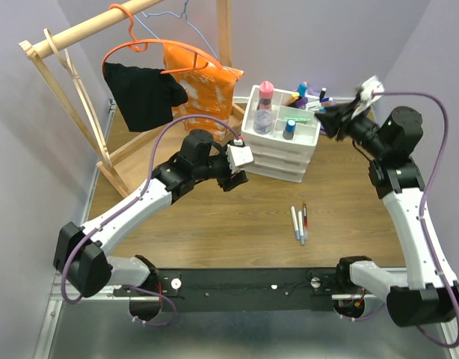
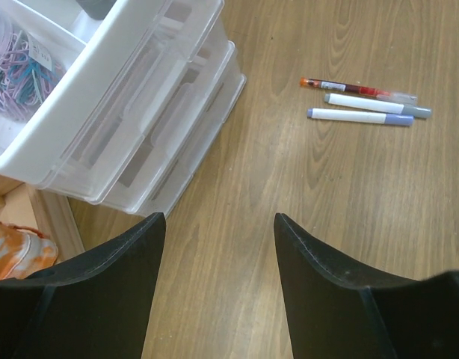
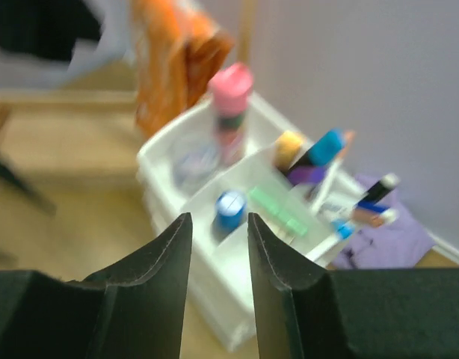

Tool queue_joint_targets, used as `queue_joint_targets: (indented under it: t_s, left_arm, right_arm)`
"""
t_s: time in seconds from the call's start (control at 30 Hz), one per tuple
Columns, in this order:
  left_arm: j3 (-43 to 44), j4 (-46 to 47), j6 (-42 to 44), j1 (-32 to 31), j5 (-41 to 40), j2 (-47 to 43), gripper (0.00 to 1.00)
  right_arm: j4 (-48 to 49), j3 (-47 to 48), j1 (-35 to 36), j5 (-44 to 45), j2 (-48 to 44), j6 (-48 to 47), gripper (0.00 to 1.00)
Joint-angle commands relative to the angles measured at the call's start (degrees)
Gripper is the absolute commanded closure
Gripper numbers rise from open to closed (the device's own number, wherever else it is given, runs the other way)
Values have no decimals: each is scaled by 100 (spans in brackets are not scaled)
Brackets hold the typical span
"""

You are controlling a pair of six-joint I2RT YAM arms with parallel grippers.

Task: Sort the stationery into containers
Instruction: Pick up the pen from the center of the board.

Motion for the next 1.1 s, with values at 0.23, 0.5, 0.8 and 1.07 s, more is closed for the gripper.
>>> queue_joint_targets:
  t_s: [0.23, 0.5, 0.8, 1.07]
  left_arm:
    - [-662, -627, 431, -30, -20, -958, 31]
    - [-996, -663, 440, 57, -144, -1363, 31]
    - [-1172, -636, 361, 488, -92, -1732, 31]
    - [-1295, -469, 159, 901, 84, -1803, 31]
  right_arm:
    - [-6392, -479, 297, -1230, -81, -7245, 57]
    - [-6158, -1163, 1606, 334, 491, -9747, 58]
    - [-6130, -1885, 2082, 968, 1062, -10971, 64]
    - [-6236, -1920, 2082, 1205, 1467, -11348, 68]
